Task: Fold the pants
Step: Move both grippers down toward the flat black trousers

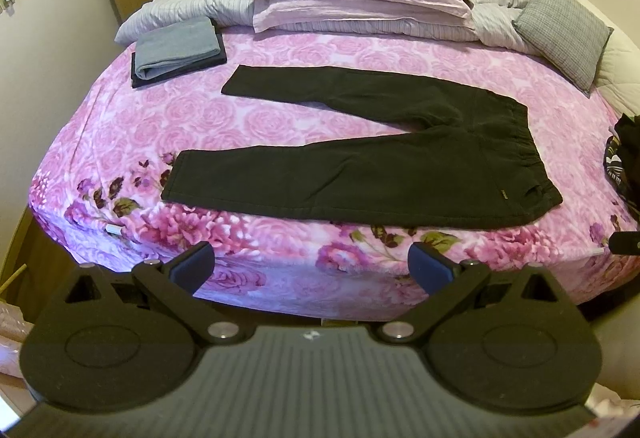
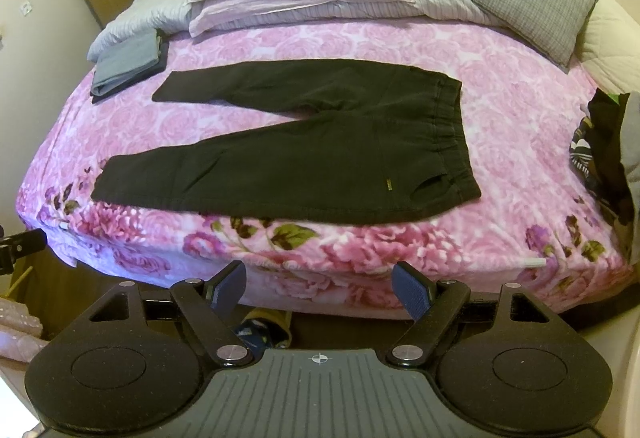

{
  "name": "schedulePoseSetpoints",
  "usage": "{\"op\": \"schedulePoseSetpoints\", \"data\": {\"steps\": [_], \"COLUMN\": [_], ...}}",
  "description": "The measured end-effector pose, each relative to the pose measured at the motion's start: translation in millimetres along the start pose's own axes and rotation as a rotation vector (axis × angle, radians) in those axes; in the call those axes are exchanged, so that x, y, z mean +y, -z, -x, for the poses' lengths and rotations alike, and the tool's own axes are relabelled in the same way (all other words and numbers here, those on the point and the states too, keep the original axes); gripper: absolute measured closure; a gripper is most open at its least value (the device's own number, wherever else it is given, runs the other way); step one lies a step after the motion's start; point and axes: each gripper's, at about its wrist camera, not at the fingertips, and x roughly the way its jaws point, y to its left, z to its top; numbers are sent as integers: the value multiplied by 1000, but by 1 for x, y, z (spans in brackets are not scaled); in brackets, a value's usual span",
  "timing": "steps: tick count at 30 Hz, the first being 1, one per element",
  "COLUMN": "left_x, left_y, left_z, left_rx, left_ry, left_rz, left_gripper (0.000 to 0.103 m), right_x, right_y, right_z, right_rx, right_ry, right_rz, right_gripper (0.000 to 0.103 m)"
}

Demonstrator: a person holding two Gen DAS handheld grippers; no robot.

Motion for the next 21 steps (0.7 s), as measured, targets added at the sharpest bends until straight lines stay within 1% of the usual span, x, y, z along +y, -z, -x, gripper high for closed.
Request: {"op": "schedulePoseSetpoints", "data": {"steps": [3,7,10,13,17,19,21], "left_x": [0,-1,-2,-1,2,4,6], "left_y": [0,-9,-17,-25,-33,-37,-41], "left_z": [-1,-9,-14,-18,-29,-36,-44], "left_rx": [1,2,-11,-44,-70,-73,-67], "left_ry": [0,-3,-3,-4,-27,-36,-37], "left_rz": [1,-3,-8,-4,-4,-1,-3], "left_gripper": [1,1,1,1,1,1,1], "right_x": [0,-1,-7,-20,-50,-63,-73], "right_y": [-2,-8,-13,-17,-20,-22,-25], "right_z": [-1,-5,-8,-7,-2,-2,-6], "right_rx": [3,8,4,-32,-136,-165,-167], "right_ry": [-1,-5,-8,-20,-37,-27,-15], "right_rz": [-1,-3,-13,-44,-77,-60,-57], "right_gripper": [26,26,26,26,26,26,26]}}
